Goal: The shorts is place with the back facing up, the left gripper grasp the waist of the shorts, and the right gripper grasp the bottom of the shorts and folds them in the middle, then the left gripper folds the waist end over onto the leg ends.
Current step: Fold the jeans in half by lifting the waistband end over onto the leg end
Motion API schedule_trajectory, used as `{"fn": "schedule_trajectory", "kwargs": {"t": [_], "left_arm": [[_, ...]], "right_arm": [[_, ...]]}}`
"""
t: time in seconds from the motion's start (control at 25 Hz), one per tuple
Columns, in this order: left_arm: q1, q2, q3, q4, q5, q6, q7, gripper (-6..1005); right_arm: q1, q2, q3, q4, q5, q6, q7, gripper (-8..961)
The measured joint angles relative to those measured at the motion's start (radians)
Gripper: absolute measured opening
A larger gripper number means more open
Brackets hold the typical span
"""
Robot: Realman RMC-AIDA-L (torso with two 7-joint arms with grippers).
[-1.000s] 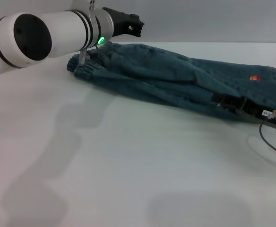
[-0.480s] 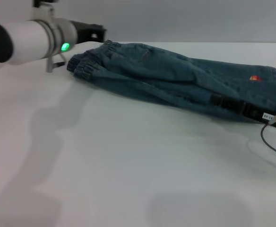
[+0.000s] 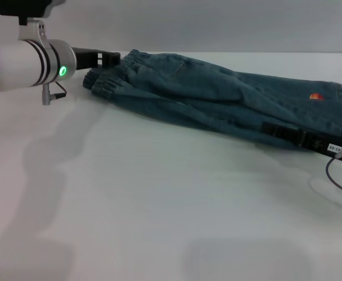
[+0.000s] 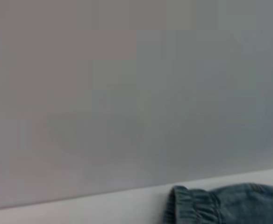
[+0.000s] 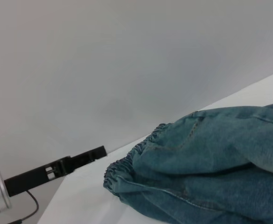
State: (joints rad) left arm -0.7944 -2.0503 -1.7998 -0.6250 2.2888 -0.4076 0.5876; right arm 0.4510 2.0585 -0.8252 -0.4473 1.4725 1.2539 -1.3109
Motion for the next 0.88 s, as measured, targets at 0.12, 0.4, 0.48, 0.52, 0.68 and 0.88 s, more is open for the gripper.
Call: {"fn": "schedule_trajectory", "kwargs": {"t": [0.12, 0.4, 0.48, 0.52, 0.68, 0.88], "left_arm": [[-0.006, -0.003, 0.001, 0.015, 0.000, -0.014, 0.000, 490], [-0.015, -0.004, 0.000, 0.065, 0.000, -0.001, 0.000, 702], [-0.014, -0.004, 0.001, 0.070, 0.000, 0.015, 0.000, 733], [-0.013, -0.004, 0.001, 0.071, 0.000, 0.020, 0.000, 749], [-0.011, -0.004, 0.001, 0.085, 0.000, 0.042, 0.000, 813], [-0.014, -0.003, 0.001, 0.105, 0.000, 0.063, 0.002, 810]], "right_arm": [[0.000, -0.004, 0.000, -0.001, 0.000, 0.008, 0.000, 371], [-0.002, -0.013, 0.000, -0.002, -0.002, 0.031, 0.004, 371], [-0.003, -0.014, 0.000, -0.002, -0.002, 0.035, 0.004, 371], [-0.003, -0.014, 0.000, -0.002, -0.003, 0.037, 0.004, 371], [-0.003, -0.014, 0.000, -0.002, -0.008, 0.043, 0.005, 371], [-0.003, -0.014, 0.000, -0.002, -0.010, 0.044, 0.007, 370]]}}
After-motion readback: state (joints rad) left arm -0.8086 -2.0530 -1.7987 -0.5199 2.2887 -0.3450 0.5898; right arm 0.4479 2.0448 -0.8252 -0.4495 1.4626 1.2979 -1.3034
